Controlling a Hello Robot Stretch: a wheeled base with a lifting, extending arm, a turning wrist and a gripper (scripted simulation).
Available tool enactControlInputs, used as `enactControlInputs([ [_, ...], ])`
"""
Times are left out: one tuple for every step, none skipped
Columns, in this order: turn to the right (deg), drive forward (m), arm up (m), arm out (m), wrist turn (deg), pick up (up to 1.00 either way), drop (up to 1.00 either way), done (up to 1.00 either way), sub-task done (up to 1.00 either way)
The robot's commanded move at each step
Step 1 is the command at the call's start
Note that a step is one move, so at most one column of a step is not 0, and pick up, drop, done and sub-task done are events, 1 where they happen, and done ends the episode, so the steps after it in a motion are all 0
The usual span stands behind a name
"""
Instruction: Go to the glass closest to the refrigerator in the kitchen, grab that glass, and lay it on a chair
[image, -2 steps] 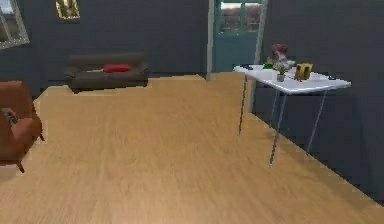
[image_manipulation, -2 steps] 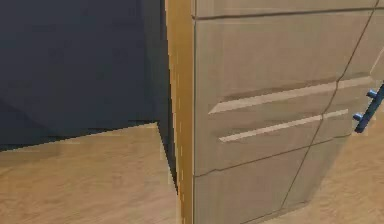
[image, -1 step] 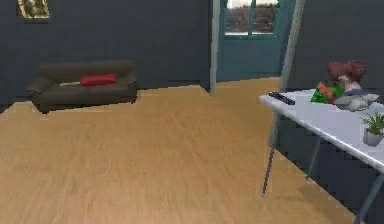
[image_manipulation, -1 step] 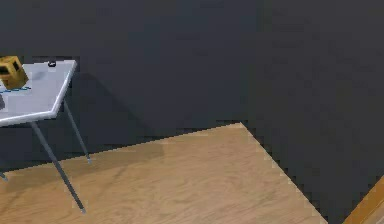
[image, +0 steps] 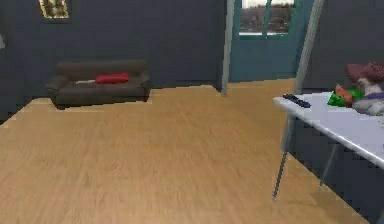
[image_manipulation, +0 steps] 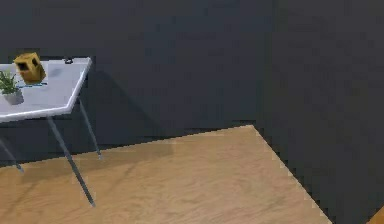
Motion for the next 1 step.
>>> enactControlInputs([
  [0.0, 1.0, 0.0, 0.0, 0.0, 0.0, 0.0, 0.0, 0.0],
])
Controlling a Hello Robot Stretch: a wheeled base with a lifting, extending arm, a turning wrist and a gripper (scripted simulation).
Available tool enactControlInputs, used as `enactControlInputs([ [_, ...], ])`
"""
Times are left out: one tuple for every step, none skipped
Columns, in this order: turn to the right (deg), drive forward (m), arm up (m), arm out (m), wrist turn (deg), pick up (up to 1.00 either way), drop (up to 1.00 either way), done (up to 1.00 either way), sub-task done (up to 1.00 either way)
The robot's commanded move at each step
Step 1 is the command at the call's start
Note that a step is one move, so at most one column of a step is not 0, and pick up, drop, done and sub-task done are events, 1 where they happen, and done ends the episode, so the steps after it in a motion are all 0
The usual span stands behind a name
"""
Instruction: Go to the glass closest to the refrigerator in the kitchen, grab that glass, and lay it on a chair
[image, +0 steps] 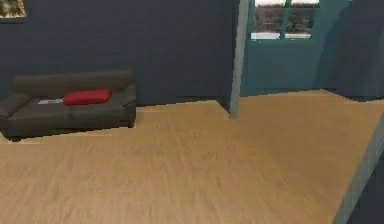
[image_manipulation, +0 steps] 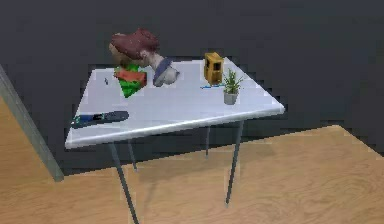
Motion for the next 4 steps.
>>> enactControlInputs([
  [0.0, 0.4, 0.0, 0.0, 0.0, 0.0, 0.0, 0.0, 0.0],
  [27.0, 0.0, 0.0, 0.0, 0.0, 0.0, 0.0, 0.0, 0.0],
  [0.0, 1.0, 0.0, 0.0, 0.0, 0.0, 0.0, 0.0, 0.0],
  [3.0, 0.0, 0.0, 0.0, 0.0, 0.0, 0.0, 0.0, 0.0],
])
